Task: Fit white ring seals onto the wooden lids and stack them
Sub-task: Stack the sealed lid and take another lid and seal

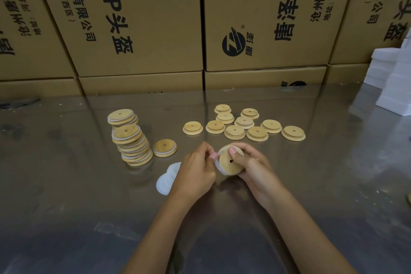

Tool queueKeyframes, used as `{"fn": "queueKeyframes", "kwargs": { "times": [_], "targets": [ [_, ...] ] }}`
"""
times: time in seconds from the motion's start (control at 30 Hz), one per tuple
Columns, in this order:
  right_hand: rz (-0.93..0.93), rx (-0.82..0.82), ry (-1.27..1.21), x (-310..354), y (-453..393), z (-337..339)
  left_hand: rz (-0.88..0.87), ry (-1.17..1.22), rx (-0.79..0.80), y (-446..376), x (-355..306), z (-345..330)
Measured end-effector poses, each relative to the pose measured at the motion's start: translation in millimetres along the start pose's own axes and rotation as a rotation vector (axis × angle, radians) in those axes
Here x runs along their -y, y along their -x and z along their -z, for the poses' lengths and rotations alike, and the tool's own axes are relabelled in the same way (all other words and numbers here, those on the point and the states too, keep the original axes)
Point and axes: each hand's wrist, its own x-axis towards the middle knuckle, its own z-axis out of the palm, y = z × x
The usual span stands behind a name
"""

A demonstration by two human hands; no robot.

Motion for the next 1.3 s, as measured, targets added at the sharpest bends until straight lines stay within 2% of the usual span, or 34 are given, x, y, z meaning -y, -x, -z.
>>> {"fn": "queueKeyframes", "kwargs": {
  "times": [0.2,0.37,0.7,0.83,1.0,1.13,1.3],
  "targets": [
    [-0.075,-0.078,-0.140,2,-3,1,-0.015,0.053,0.066,1,-3,0],
    [-0.091,-0.059,-0.230,1,-4,0,-0.003,0.176,0.050,4,-8,-4],
    [-0.063,-0.103,-0.350,2,-7,2,0.059,0.165,0.049,6,-9,-12],
    [-0.041,-0.092,-0.255,0,-6,1,0.052,0.196,0.000,4,-9,-10],
    [-0.021,-0.022,0.011,2,-1,0,0.100,0.443,-0.135,-4,-6,-2],
    [0.006,0.055,0.190,-2,1,-4,0.187,0.503,-0.074,-6,-3,-1],
    [0.045,0.082,0.149,-3,1,-2,0.219,0.494,-0.011,-8,-1,4]
  ]
}}
